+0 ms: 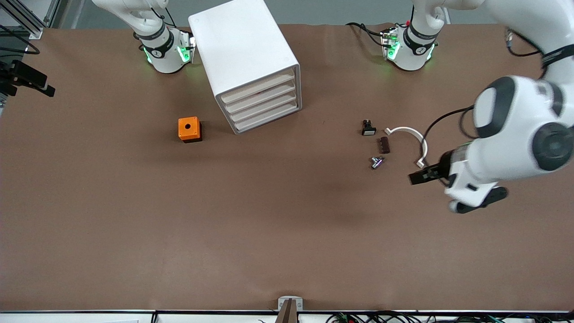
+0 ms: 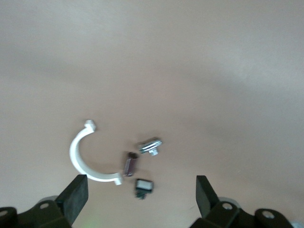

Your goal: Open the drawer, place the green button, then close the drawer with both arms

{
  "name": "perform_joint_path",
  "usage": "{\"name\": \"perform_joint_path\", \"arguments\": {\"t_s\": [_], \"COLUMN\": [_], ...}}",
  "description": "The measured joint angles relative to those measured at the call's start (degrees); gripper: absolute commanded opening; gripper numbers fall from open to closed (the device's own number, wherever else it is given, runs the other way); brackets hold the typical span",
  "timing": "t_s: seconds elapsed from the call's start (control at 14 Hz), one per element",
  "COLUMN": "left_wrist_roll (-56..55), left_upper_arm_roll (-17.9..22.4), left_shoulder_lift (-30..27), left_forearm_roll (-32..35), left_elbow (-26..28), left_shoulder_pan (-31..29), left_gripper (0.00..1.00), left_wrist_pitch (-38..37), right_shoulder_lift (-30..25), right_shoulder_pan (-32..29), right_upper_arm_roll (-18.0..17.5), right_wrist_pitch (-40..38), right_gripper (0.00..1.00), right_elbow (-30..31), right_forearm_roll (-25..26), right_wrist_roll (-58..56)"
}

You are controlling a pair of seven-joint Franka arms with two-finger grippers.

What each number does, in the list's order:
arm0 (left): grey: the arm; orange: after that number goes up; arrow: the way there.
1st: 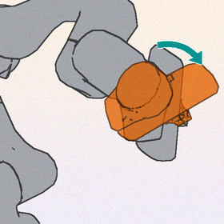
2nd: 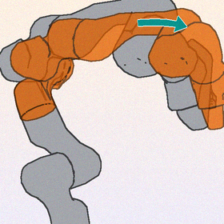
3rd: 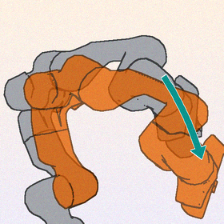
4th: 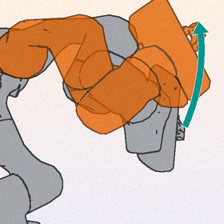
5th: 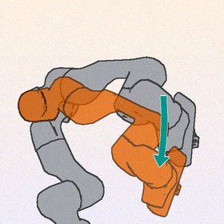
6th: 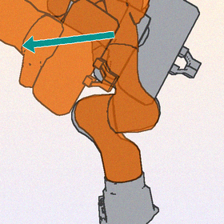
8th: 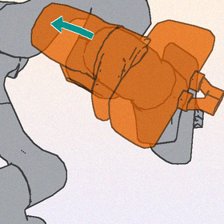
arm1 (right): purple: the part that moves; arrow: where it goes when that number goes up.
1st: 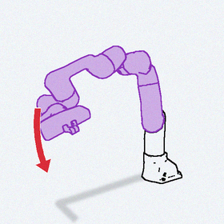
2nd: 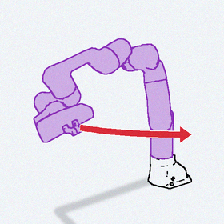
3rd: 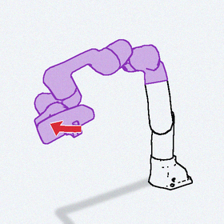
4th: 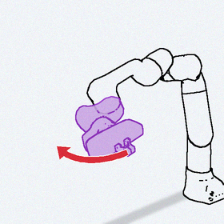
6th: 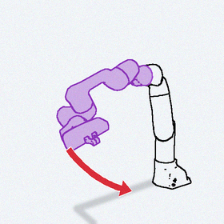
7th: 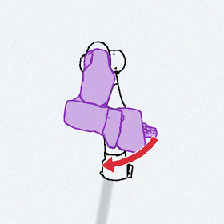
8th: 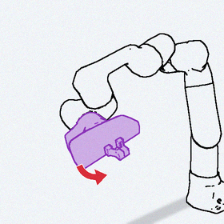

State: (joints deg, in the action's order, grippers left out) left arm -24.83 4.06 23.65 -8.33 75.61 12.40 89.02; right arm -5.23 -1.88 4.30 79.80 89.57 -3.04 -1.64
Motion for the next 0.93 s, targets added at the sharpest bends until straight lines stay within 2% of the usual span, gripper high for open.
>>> {"name": "perform_joint_path", "arguments": {"t_s": [0.36, 0.57, 0.71, 0.93], "left_wrist_roll": [13.63, 19.90, 20.90, 21.07], "left_upper_arm_roll": [0.00, 0.05, 0.05, 0.00], "left_shoulder_lift": [-12.66, -20.82, -24.12, -25.45], "left_forearm_roll": [0.07, 2.41, 3.85, 4.85], "left_elbow": [12.20, 18.67, 20.26, 19.75], "left_shoulder_pan": [-5.94, -8.69, -9.40, -9.49], "left_gripper": [1.00, 1.00, 1.00, 1.00], "left_wrist_pitch": [-0.81, -0.72, -0.49, 0.35], "right_shoulder_lift": [-0.24, -0.24, -0.24, -0.24], "right_shoulder_pan": [0.02, 0.21, 0.24, 0.24], "right_upper_arm_roll": [-0.02, -0.07, -0.07, -0.07], "right_wrist_pitch": [0.63, 0.64, 0.63, 0.63], "right_gripper": [1.00, 1.00, 1.00, 1.00], "right_elbow": [-0.52, -0.50, -0.50, -0.50], "right_forearm_roll": [1.23, 2.55, 2.68, 2.74], "right_wrist_roll": [-0.01, -0.02, -0.02, -0.02]}}
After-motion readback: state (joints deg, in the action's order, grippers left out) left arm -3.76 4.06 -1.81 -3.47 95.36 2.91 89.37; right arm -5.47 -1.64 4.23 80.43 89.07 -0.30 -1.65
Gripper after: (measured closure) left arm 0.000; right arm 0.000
